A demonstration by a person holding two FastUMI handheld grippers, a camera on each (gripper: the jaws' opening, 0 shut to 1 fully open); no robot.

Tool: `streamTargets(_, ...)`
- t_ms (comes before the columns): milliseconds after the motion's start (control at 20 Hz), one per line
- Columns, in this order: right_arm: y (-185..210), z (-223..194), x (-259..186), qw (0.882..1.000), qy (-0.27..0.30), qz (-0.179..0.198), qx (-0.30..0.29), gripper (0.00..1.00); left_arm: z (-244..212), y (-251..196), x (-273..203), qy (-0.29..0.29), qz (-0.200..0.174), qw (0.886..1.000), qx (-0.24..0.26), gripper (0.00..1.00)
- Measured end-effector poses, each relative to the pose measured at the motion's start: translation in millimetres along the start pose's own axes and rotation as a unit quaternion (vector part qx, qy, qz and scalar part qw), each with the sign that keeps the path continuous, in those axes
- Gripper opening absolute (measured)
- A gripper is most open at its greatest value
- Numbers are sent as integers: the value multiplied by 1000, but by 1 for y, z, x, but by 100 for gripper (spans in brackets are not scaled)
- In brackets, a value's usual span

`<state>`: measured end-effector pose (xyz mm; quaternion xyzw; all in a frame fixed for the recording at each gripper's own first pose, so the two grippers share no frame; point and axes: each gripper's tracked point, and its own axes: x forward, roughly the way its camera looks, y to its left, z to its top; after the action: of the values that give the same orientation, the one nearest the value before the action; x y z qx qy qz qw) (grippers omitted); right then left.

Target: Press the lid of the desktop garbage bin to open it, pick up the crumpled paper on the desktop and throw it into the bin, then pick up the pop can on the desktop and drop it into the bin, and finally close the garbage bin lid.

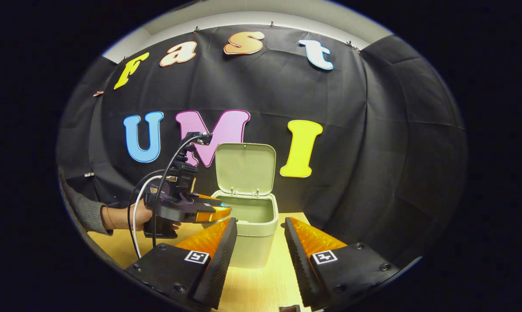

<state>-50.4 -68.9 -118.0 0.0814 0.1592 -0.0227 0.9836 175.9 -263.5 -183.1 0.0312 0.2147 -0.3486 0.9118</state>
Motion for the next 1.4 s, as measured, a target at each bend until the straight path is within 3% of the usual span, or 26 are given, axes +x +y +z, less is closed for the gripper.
streamTargets(50, 1, -1, 1, 1000, 0, 2, 1, 71, 1, 0, -1, -3, 1, 1000, -1, 60)
streamTargets(100, 3, -1, 0, 1000, 1, 4, 2, 71, 2, -1, -3, -6, 1, 1000, -1, 70)
streamTargets(300, 12, -3, 1, 1000, 4, 19, 2, 73, 21, 6, -28, -50, 15, 999, -10, 93)
streamTargets(500, 30, -9, 3, 999, 11, 45, 5, 74, 46, 27, -75, -112, 55, 992, -15, 94)
streamTargets(700, 64, -24, 9, 995, 33, 91, 10, 76, 44, 51, -131, -134, 103, 985, -22, 94)
streamTargets(1100, 135, -99, 10, 975, 125, 184, -18, 78, -7, 90, -225, -110, 181, 976, -48, 94)
streamTargets(1400, 164, -166, 15, 955, 202, 212, -40, 78, -50, 111, -274, -84, 231, 966, -84, 94)
